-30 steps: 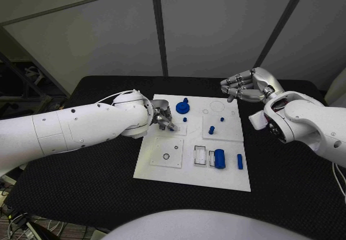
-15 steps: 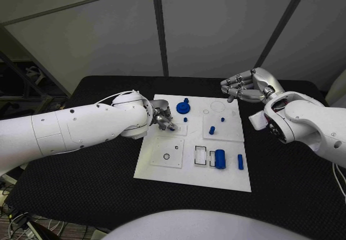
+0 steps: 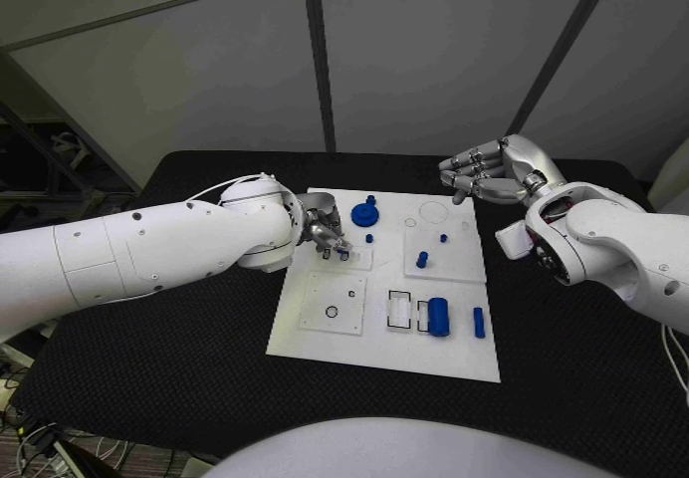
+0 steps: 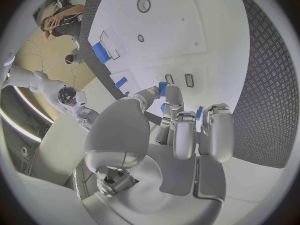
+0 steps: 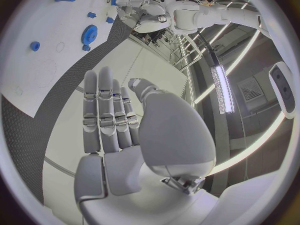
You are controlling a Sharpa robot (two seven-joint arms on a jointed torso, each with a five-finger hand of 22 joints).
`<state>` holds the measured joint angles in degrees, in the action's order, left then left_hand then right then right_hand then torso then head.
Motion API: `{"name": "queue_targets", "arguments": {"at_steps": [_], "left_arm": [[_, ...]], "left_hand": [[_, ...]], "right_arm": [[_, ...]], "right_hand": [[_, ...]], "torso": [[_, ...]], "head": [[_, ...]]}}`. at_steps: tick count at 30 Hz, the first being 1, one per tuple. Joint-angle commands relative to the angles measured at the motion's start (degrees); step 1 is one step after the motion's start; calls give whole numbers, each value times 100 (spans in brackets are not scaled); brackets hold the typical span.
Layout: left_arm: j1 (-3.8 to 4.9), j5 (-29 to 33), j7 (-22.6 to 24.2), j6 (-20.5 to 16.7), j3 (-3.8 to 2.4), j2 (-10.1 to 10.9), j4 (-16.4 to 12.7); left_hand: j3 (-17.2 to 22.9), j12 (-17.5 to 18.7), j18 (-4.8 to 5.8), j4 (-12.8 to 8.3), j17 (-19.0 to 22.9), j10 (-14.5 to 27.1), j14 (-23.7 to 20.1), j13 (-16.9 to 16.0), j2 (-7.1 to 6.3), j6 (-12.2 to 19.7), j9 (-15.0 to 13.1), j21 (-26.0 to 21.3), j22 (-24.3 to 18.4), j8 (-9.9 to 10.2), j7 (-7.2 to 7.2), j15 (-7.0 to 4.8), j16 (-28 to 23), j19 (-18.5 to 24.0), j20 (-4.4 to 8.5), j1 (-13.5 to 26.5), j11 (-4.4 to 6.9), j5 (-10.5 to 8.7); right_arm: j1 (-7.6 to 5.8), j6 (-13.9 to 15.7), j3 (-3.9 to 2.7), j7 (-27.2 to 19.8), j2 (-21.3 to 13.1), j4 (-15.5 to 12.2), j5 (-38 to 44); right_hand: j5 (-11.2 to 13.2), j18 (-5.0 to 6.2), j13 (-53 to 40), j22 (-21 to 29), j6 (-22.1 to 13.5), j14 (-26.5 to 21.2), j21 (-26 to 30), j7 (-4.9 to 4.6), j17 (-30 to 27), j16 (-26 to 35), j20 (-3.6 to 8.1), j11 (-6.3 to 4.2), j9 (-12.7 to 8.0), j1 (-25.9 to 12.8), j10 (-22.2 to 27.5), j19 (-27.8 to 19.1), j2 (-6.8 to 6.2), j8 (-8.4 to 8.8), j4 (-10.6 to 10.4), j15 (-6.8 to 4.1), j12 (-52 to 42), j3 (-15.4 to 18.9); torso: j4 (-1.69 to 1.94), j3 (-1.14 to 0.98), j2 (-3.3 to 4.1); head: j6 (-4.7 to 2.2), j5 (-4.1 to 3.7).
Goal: Assemble the parts on the task board
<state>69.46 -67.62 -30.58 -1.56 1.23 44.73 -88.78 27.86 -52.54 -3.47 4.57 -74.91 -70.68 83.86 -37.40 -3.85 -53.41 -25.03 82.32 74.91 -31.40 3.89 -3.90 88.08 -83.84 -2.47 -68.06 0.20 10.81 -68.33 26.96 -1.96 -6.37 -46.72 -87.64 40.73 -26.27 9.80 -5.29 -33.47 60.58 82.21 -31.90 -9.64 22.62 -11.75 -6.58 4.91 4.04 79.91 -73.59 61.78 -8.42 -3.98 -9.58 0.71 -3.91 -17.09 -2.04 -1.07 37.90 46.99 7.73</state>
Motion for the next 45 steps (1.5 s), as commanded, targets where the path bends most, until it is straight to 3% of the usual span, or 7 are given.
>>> {"name": "queue_targets", "arguments": {"at_steps": [1, 15, 22, 30, 37, 39, 45], "left_arm": [[54, 97, 6, 39, -13, 9, -6], [568, 1457, -22, 1363, -5, -336, 661], [820, 1812, -56, 1655, 295, -594, 1052], [920, 1857, -74, 1521, 552, -774, 1213], [937, 1586, -58, 1093, 697, -799, 1126], [936, 1506, -54, 960, 721, -801, 1101], [934, 1314, -70, 865, 784, -799, 1059]], "left_hand": [[908, -41, 96, -846, -1224, -62, 532, -22, -26, 47, -17, -18, 657, -34, 5, 2, -3, 22, -9, 68, 37, 16], [1104, 17, 72, -931, -1215, -1, 529, 45, -17, 79, -62, -101, 578, -32, 44, 24, -9, 91, -26, 89, 6, 119], [1134, -14, 75, -963, -1217, -28, 529, 5, -15, 58, -90, -93, 590, -42, 43, 27, -7, 85, -30, 85, 7, 116], [1202, -63, 84, -1029, -1221, -91, 531, -53, -43, 22, -160, -60, 630, -54, 36, 22, -4, 59, -30, 118, 14, 211], [1264, -85, 93, -1065, -1225, -132, 532, -73, -74, -4, -232, -29, 666, -75, 25, 13, -1, 32, -24, 177, 25, 321], [1307, -97, 96, -1074, -1227, -157, 532, -82, -118, -19, -289, -17, 681, -97, 16, 3, 0, 21, -12, 248, 34, 645], [1345, -138, 101, -1116, -1227, -207, 532, -128, -163, -32, -394, 2, 706, -128, -1, -13, 0, 3, 3, 326, 52, 937]], "right_arm": [[-9, -37, -2, -39, 8, 0, 10], [-9, -40, -2, -37, 34, 11, 10], [-9, -32, -2, -33, 29, 13, 10], [-9, -29, -2, -32, 41, 18, 10], [-9, -27, -2, -33, 37, 17, 10], [-9, -27, -2, -35, 39, 18, 10], [-9, -29, -2, -35, 40, 20, 10]], "right_hand": [[-31, 66, 10, 7, -32, 41, 33, 10, -8, 27, -9, 12, 3, -44, 27, 37, -8, 13, -18, -1, 19, -20], [-31, 66, 10, 7, -32, 41, 33, 10, -8, 27, -9, 12, 3, -44, 27, 37, -8, 13, -18, -1, 19, -20], [-31, 66, 10, 7, -32, 41, 33, 10, -8, 27, -9, 12, 3, -44, 27, 37, -8, 13, -18, -1, 19, -20], [-31, 66, 10, 7, -32, 41, 33, 10, -8, 27, -9, 12, 3, -44, 27, 37, -8, 13, -18, -1, 19, -20], [-31, 66, 10, 7, -32, 41, 33, 10, -8, 27, -9, 12, 3, -44, 27, 37, -8, 13, -18, -1, 19, -20], [-31, 66, 10, 7, -32, 41, 33, 10, -8, 27, -9, 12, 3, -44, 27, 37, -8, 13, -18, -1, 19, -20], [-31, 66, 10, 7, -32, 41, 33, 10, -8, 27, -9, 12, 3, -44, 27, 37, -8, 13, -18, -1, 19, -20]], "torso": [[-1, 1, 0], [-2, -6, -4], [-1, -3, -3], [1, -11, -7], [-4, -3, 0], [1, 0, -1], [-1, -2, -5]], "head": [[-3, 3], [1, 18], [9, 3], [23, 14], [10, 26], [9, 25], [26, 34]]}}
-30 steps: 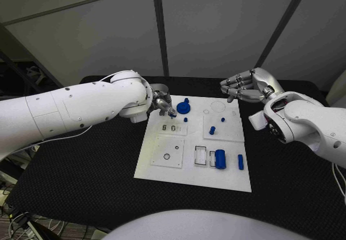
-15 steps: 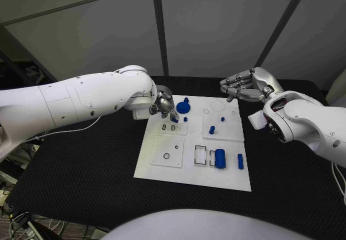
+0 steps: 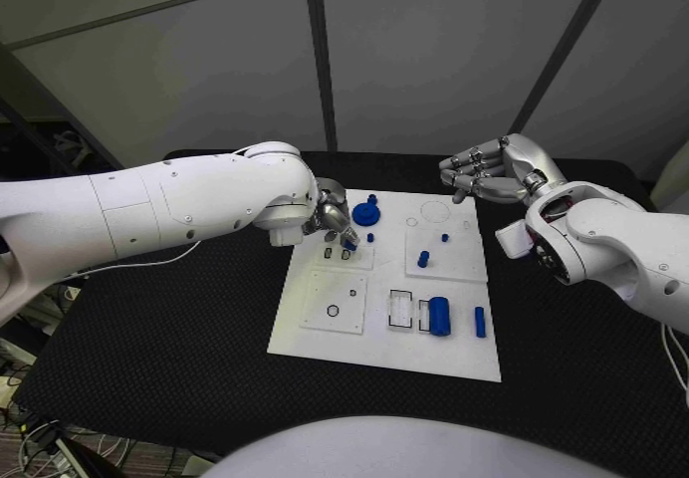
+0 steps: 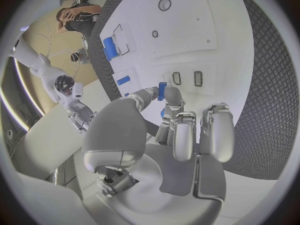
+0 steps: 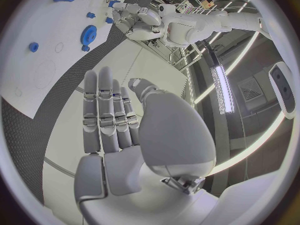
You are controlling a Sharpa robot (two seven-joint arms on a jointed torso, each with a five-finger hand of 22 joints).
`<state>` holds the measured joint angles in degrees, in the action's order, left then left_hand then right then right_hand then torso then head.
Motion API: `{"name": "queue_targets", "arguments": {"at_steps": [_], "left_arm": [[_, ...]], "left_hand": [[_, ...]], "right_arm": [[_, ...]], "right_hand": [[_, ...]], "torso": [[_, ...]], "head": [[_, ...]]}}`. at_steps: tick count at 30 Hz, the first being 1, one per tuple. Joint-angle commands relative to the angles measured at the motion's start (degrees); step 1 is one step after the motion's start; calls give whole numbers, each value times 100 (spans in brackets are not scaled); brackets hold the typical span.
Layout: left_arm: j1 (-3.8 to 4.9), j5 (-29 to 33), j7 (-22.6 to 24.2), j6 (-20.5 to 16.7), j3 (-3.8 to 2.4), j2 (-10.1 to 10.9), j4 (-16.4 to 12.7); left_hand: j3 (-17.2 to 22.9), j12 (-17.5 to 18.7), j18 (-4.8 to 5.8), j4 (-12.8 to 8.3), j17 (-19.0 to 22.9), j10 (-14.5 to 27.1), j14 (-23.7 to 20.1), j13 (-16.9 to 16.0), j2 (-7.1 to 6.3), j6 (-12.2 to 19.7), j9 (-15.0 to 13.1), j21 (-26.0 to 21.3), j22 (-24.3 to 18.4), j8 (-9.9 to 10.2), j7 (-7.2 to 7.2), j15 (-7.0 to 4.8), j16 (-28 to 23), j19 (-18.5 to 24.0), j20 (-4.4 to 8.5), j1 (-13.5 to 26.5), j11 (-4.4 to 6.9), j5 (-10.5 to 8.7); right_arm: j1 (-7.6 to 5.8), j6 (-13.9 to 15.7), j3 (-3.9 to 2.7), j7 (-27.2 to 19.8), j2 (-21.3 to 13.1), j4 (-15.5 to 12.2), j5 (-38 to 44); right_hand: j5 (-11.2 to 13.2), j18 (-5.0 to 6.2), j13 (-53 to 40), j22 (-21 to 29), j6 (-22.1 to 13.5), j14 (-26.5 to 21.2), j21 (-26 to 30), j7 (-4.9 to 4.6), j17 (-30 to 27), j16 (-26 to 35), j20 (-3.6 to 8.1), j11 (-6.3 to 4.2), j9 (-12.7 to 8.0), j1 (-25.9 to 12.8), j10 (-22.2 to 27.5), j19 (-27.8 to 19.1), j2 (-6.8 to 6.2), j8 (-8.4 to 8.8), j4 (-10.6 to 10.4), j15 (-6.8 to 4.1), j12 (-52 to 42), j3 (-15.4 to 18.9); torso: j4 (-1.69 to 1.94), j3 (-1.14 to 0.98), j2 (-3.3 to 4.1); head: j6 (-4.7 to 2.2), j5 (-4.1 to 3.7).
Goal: Assemble the parts on the task board
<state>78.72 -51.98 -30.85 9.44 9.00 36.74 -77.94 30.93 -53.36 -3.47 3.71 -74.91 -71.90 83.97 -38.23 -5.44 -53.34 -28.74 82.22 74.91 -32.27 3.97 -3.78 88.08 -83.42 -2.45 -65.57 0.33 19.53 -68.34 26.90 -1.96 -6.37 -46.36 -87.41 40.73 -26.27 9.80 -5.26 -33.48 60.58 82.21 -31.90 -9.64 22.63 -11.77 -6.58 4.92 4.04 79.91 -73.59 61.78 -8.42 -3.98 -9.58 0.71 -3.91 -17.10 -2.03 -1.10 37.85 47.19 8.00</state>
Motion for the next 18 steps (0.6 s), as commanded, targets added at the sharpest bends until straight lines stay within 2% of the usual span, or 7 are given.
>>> {"name": "queue_targets", "arguments": {"at_steps": [1, 9, 13, 18], "left_arm": [[8, -271, -45, -224, 11, 3, -31], [6, -396, -60, -115, 35, 13, -68], [5, -421, -76, 91, 42, 10, -75], [4, -474, -89, 239, 87, 4, -65]], "left_hand": [[1042, -64, 101, -1034, -1228, -91, 521, -57, -8, -41, -32, 13, 707, -44, -11, -26, 1, -39, 2, 82, 41, 85], [1069, -64, 101, -1056, -1228, -99, 521, -55, -27, -52, -95, 13, 712, -61, -21, -34, 0, -40, 11, 133, 49, 233], [1083, -73, 101, -1069, -1228, -104, 521, -70, -37, -56, -122, 13, 713, -67, -25, -38, 0, -40, 14, 154, 52, 299], [1088, -79, 99, -1075, -1229, -106, 521, -80, -40, -57, -132, 7, 708, -69, -25, -39, 1, -36, 16, 161, 54, 321]], "right_arm": [[-9, -23, -2, -35, 4, -2, 10], [-9, -26, -2, -35, 7, 1, 10], [-9, -27, -2, -32, 5, 2, 10], [-9, -28, -2, -31, 7, 5, 10]], "right_hand": [[-31, 66, 6, 9, -32, 41, 33, 10, -9, 30, -9, 12, 3, -44, 27, 37, -8, 13, -18, -1, 19, -20], [-60, 65, 11, 11, -33, 46, 39, 8, -14, 41, -10, 13, 4, -49, 26, 40, -17, 12, -18, 1, 18, -20], [-60, 65, 11, 11, -33, 46, 39, 8, -14, 41, -10, 13, 4, -49, 26, 40, -17, 12, -18, 1, 18, -20], [-60, 65, 11, 11, -33, 46, 39, 8, -14, 41, -10, 13, 4, -49, 26, 40, -17, 12, -18, 1, 18, -20]], "torso": [[-3, 3, 2], [-1, 3, 5], [0, 2, 5], [-3, 3, 5]], "head": [[4, 9], [3, 15], [8, 15], [12, 17]]}}
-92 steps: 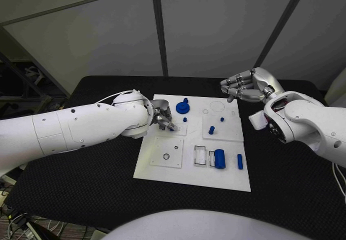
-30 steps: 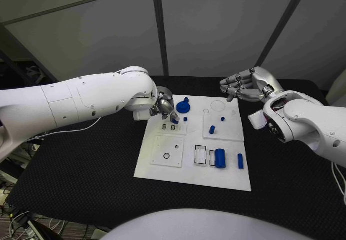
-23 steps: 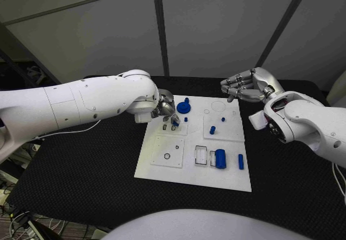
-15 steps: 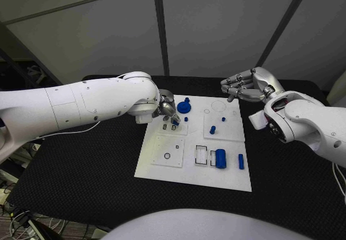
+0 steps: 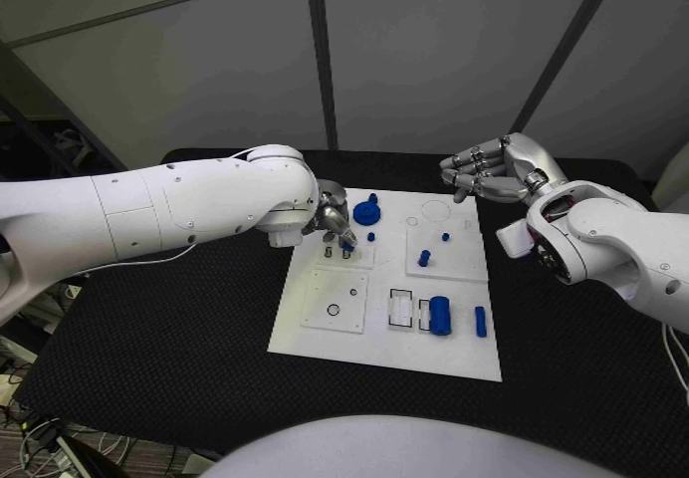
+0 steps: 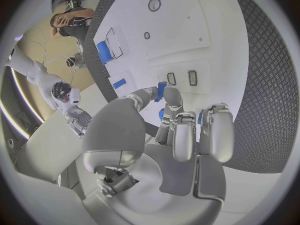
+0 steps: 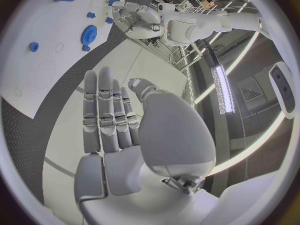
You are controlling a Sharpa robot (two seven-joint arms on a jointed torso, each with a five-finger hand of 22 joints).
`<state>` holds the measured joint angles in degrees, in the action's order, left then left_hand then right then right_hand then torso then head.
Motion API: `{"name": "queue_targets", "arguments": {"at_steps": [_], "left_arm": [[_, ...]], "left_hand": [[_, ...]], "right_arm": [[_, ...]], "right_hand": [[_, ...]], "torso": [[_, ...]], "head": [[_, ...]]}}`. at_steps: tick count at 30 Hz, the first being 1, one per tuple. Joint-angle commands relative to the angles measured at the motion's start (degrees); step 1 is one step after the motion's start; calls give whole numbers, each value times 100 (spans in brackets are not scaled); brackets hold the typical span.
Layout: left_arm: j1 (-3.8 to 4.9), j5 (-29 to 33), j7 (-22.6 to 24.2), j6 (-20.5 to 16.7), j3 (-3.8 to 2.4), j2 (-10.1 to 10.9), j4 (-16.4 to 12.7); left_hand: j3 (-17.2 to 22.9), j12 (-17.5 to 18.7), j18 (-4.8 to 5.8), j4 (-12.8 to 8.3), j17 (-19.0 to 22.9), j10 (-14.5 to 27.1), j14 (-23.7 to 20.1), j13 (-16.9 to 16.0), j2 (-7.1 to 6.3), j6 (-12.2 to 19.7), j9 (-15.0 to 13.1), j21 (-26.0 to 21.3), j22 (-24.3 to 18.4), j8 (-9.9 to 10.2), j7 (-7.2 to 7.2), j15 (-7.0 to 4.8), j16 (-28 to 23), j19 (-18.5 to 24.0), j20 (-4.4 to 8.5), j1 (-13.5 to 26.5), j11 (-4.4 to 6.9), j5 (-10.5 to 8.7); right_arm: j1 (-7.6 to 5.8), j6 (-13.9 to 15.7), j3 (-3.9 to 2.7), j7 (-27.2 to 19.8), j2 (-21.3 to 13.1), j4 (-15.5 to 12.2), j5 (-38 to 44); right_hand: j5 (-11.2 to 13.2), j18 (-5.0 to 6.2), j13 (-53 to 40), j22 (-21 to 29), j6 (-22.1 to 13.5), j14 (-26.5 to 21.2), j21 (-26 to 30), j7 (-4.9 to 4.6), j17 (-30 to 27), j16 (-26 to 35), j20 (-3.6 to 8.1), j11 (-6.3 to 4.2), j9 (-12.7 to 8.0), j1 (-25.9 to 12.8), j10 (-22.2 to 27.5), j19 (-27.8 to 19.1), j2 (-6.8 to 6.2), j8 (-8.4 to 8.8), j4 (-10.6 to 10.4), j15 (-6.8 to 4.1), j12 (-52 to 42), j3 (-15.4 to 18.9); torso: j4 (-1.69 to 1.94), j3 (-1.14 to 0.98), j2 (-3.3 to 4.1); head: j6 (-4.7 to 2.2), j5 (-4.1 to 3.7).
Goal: Assemble the parts on the task board
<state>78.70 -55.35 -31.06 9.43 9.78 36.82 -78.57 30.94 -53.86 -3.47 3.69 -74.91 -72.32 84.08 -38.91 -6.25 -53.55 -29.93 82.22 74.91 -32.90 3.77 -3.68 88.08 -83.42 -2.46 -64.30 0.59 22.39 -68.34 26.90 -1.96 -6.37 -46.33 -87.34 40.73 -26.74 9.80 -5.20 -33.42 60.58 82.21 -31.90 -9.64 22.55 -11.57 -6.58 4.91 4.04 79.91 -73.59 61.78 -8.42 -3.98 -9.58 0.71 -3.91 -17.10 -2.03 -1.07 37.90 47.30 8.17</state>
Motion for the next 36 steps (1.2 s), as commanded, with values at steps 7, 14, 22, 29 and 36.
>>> {"name": "queue_targets", "arguments": {"at_steps": [7, 14, 22, 29, 36], "left_arm": [[-1, -278, -83, 328, 33, -23, 27], [-11, -318, -89, 376, 37, -41, 59], [-21, -385, -89, 390, 38, -51, 76], [-30, -393, -91, 437, 39, -63, 83], [-38, -376, -96, 512, 41, -93, 104]], "left_hand": [[1095, -32, 99, -1078, -1228, -64, 511, -18, 40, -40, -25, 4, 706, -9, -7, -51, 0, -33, 18, 44, 28, 68], [1098, -30, 98, -1079, -1229, -64, 511, -15, 39, -41, -31, 1, 704, -10, -8, -51, 0, -31, 18, 50, 29, 83], [1099, -25, 98, -1078, -1229, -62, 511, -7, 39, -44, -35, 2, 705, -12, -8, -51, 0, -32, 19, 56, 30, 93], [1099, -25, 98, -1078, -1229, -62, 511, -7, 39, -44, -35, 2, 705, -12, -8, -51, 0, -32, 19, 56, 30, 93], [1099, -25, 99, -1077, -1228, -64, 511, -8, 38, -47, -41, 4, 708, -15, -9, -52, 0, -34, 19, 65, 30, 102]], "right_arm": [[-9, -28, -2, -31, 8, 2, 10], [-9, -27, -2, -31, 13, 5, 10], [-9, -28, -2, -31, 7, 0, 10], [-9, -28, -2, -34, 9, -1, 10], [-9, -28, -2, -34, 8, -4, 10]], "right_hand": [[-12, 65, 5, 5, -33, 46, 39, 8, -5, 20, -9, 13, 4, -49, 26, 40, -17, 12, -18, 0, 18, -19], [-12, 65, 5, 5, -33, 46, 39, 8, -5, 20, -9, 13, 4, -49, 26, 40, -17, 12, -18, 0, 18, -19], [-12, 65, 5, 5, -33, 46, 39, 8, -5, 20, -9, 13, 4, -49, 26, 40, -17, 12, -18, 0, 18, -19], [-12, 65, 5, 5, -33, 46, 39, 8, -5, 20, -9, 13, 4, -49, 26, 40, -17, 12, -18, 0, 18, -19], [-12, 65, 5, 5, -33, 46, 39, 8, -5, 20, -9, 13, 4, -49, 26, 40, -17, 12, -18, 0, 18, -19]], "torso": [[-7, 4, 3], [1, 3, 5], [-1, 3, 4], [-1, 1, 1], [-3, 1, 6]], "head": [[0, -2], [8, -10], [17, -8], [22, -8], [21, -19]]}}
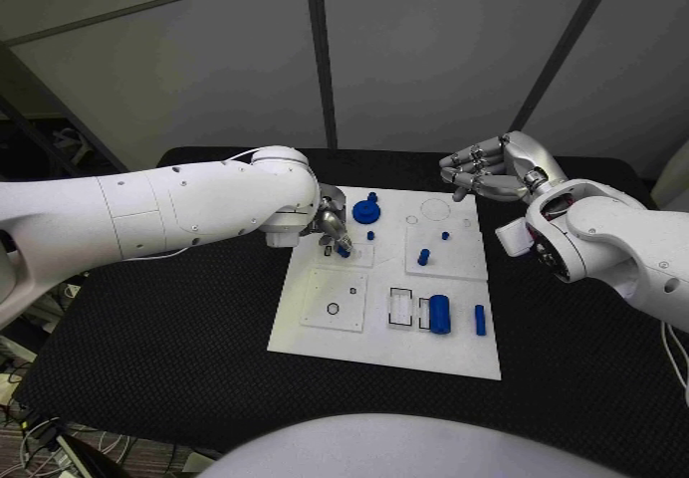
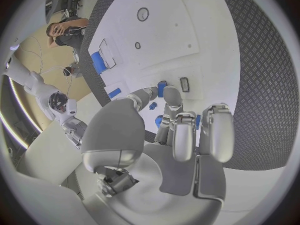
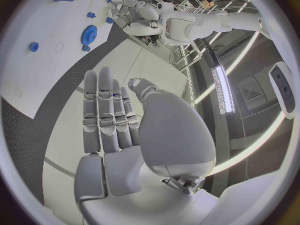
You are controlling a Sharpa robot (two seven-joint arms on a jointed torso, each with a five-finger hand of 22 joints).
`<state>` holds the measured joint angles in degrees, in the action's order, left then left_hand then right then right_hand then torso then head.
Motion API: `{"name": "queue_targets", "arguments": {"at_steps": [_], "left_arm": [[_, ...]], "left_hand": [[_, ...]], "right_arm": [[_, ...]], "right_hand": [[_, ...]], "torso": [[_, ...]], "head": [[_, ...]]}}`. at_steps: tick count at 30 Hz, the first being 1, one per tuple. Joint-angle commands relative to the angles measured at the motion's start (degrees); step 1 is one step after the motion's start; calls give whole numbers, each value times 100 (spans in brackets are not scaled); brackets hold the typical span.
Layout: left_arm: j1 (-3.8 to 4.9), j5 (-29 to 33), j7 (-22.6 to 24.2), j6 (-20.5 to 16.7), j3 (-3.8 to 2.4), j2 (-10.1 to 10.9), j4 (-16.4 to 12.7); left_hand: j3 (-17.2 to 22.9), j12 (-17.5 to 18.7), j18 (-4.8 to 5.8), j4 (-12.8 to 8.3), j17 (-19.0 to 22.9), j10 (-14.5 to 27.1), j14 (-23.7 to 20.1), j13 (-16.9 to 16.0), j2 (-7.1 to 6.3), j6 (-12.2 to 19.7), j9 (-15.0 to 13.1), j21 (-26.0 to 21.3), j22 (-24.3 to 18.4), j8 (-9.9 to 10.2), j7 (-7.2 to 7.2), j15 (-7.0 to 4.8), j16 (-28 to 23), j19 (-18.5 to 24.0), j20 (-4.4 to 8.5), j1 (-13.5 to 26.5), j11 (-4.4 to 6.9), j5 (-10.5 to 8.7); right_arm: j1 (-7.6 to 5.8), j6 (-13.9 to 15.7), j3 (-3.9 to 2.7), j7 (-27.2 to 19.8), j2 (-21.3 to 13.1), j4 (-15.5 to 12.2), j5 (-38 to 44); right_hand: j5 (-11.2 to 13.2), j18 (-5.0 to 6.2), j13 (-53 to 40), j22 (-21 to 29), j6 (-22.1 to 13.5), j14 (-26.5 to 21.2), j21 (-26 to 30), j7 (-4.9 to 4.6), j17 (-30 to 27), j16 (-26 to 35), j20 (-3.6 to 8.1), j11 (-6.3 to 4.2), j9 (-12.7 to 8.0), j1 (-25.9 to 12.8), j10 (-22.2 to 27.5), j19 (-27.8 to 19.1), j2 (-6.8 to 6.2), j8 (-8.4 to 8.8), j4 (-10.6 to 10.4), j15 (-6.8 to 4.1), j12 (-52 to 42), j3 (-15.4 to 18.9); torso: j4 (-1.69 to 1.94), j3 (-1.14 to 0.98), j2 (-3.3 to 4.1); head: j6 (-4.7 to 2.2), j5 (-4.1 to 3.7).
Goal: Assemble the parts on the task board
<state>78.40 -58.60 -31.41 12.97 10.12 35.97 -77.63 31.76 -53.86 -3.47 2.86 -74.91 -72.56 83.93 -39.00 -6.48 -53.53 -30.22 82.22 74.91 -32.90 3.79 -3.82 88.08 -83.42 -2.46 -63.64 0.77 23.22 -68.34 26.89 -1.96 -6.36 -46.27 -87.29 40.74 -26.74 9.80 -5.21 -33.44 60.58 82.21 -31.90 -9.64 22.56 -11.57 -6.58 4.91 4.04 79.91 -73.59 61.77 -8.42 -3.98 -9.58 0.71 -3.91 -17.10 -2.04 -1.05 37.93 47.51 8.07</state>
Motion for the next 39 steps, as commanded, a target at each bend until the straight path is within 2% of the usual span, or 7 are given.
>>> {"name": "queue_targets", "arguments": {"at_steps": [1, 11, 16, 19, 27, 39], "left_arm": [[-8, -46, -61, 171, 8, -11, 12], [-9, -29, -73, 339, 11, -63, 71], [-9, -9, -78, 421, 13, -98, 112], [-9, 6, -79, 454, 14, -114, 129], [-9, 19, -81, 544, 16, -125, 141], [-9, 16, -80, 470, 17, -132, 158]], "left_hand": [[1017, -26, 99, -993, -1228, -41, 525, 1, 60, -49, -14, 5, 708, -15, -11, -38, 0, -34, 20, 3, 13, 21], [1011, -24, 99, -950, -1227, -56, 524, 2, 85, -66, -50, 2, 709, -23, -26, -41, -1, -33, 21, 98, 20, 33], [971, -34, 100, -859, -1228, -86, 525, -9, 140, -92, -84, 1, 715, -12, -56, -52, 0, -34, 28, 258, 40, 27], [931, -39, 102, -733, -1227, -100, 525, -15, 204, -120, -96, 2, 721, 22, -78, -60, -1, -38, 34, 453, 53, 25], [695, -81, 107, -561, -1229, -128, 526, -65, 165, -206, -109, 6, 739, 106, -126, -84, 0, -52, 54, 865, 85, 10], [507, -122, 112, -429, -1230, -142, 526, -114, 214, -287, -110, 13, 755, 178, -146, -98, 1, -68, 70, 1106, 99, 5]], "right_arm": [[-9, -27, -2, -35, 2, -10, 10], [-9, -25, -2, -33, 2, -12, 10], [-9, -24, -2, -34, 2, -12, 10], [-9, -25, -2, -34, 3, -13, 10], [-9, -24, -2, -35, -3, -15, 10], [-9, -22, -2, -35, -5, -17, 10]], "right_hand": [[-13, 65, 6, 7, -33, 46, 39, 8, -6, 21, -10, 13, 4, -49, 26, 40, -17, 12, -18, 1, 18, -19], [-13, 65, 6, 7, -33, 46, 39, 8, -6, 21, -10, 13, 4, -49, 26, 40, -17, 12, -18, 1, 18, -19], [-13, 65, 6, 7, -33, 46, 39, 8, -6, 21, -10, 13, 4, -49, 26, 40, -17, 12, -18, 1, 18, -19], [-13, 65, 6, 7, -33, 46, 39, 8, -6, 21, -10, 13, 4, -49, 26, 40, -17, 12, -18, 1, 18, -19], [-14, 65, 7, 7, -33, 47, 40, 8, -7, 22, -10, 13, 4, -49, 26, 41, -18, 12, -17, 1, 18, -20], [-26, 65, 11, 9, -34, 51, 44, 8, -10, 31, -9, 13, 5, -47, 25, 43, -22, 11, -14, 0, 17, -23]], "torso": [[-1, -2, 2], [-3, -1, -2], [-2, -2, -4], [-3, -4, -4], [-2, -2, -3], [-1, -1, -2]], "head": [[1, -10], [23, -10], [30, -10], [31, -10], [34, -18], [31, -24]]}}
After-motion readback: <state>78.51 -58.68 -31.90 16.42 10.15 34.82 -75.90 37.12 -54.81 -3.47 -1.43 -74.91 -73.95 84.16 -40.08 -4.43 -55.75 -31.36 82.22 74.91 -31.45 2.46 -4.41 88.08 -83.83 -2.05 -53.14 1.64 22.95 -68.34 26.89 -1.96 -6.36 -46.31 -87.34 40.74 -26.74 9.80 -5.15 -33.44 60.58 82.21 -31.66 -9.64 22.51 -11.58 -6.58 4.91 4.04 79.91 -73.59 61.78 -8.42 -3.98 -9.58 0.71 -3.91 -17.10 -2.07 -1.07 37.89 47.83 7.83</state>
